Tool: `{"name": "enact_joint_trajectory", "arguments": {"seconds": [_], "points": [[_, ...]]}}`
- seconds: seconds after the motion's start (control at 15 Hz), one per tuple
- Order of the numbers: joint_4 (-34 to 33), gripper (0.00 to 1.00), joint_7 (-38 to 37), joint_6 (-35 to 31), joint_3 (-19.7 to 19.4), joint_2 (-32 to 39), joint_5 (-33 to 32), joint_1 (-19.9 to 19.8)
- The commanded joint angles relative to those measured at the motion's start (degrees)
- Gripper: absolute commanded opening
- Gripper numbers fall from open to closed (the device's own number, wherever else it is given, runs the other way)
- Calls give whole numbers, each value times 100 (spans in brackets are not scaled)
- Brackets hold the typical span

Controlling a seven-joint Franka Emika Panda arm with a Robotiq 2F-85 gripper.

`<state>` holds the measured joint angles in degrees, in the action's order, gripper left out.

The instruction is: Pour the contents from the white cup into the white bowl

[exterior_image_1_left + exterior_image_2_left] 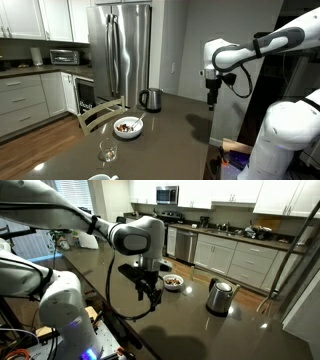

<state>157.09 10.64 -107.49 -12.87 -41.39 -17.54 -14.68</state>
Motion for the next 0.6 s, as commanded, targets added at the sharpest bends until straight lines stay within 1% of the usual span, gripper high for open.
{"name": "enact_joint_trajectory", "arguments": {"seconds": [0.0,0.13,0.27,0.53], "points": [[-26,100,8,-34,-32,86,61,94],[-115,100,-71,-155,50,409,190,273],[-280,100,-105,-334,127,838,445,566],[-795,100,-223,-671,334,1808,1104,1056]]}}
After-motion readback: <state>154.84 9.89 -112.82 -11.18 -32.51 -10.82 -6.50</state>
